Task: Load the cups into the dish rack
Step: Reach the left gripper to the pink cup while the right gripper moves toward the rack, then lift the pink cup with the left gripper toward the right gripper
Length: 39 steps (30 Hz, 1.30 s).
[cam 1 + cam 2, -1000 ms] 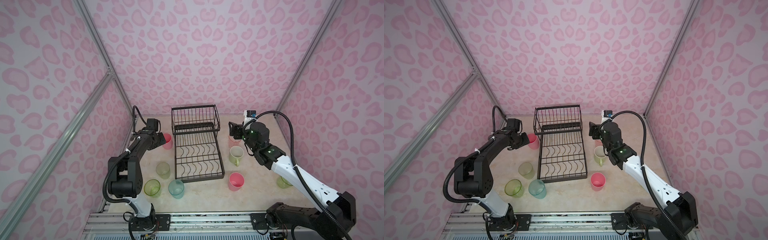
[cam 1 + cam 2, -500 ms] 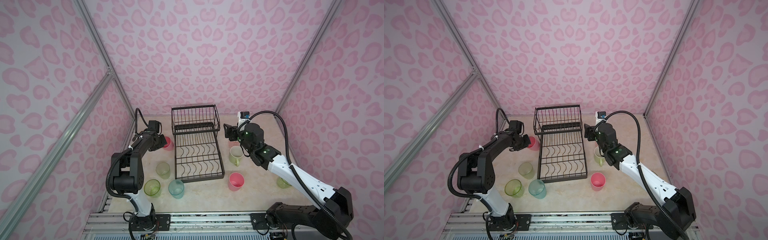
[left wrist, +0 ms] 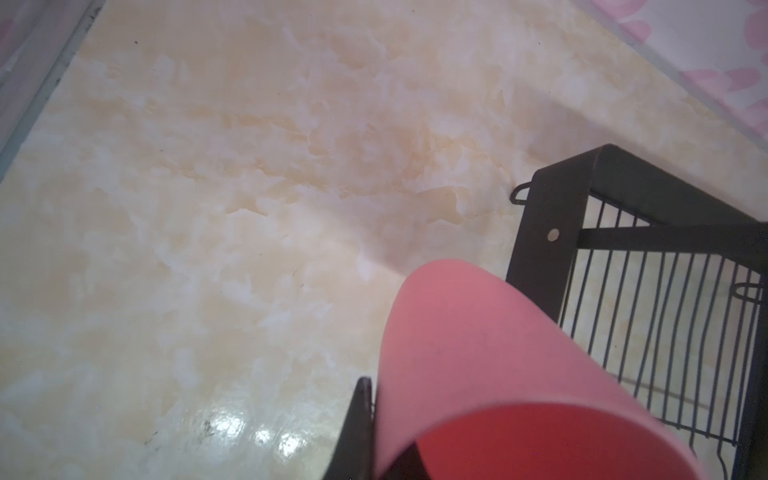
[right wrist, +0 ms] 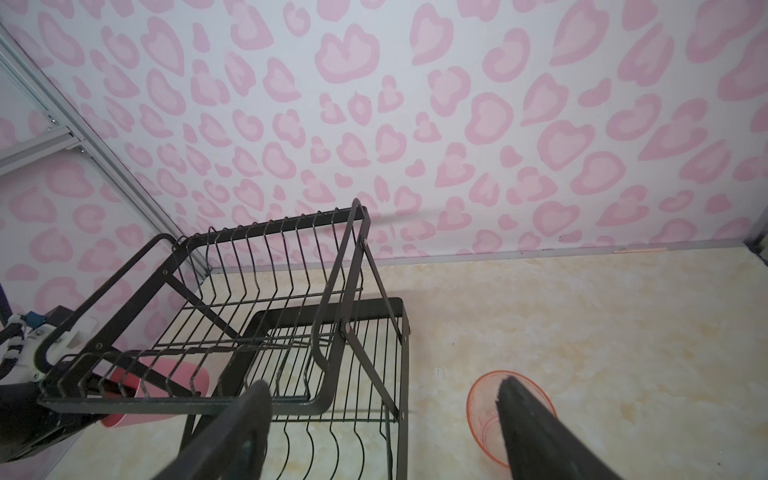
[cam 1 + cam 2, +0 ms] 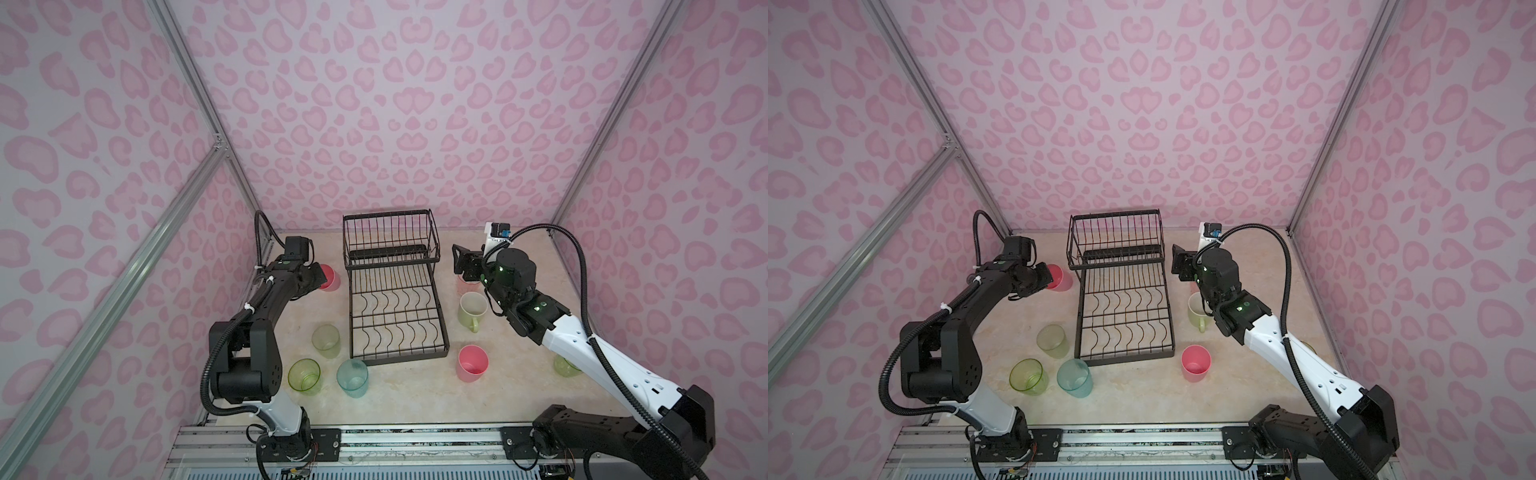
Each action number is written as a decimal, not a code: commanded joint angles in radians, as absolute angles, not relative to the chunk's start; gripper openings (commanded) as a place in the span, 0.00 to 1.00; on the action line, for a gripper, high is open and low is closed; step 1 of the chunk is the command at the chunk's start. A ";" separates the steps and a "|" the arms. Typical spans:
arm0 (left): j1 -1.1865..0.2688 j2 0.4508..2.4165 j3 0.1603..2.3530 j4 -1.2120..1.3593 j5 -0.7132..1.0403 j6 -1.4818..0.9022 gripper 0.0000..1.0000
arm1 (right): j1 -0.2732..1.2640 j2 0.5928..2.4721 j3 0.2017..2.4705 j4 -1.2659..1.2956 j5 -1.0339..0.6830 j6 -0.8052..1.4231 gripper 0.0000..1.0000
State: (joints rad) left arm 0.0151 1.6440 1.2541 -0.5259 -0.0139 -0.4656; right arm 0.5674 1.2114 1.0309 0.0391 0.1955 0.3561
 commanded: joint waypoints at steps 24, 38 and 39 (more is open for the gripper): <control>0.140 1.127 1.097 -0.102 0.325 -0.675 0.03 | 0.474 1.269 1.065 0.112 -0.140 0.646 0.97; -0.054 1.174 1.057 0.188 0.587 -0.745 0.03 | 0.441 1.338 1.020 0.322 -0.348 0.834 0.99; -0.077 1.187 1.051 0.228 0.590 -0.750 0.03 | 0.442 1.344 1.021 0.338 -0.361 0.850 0.99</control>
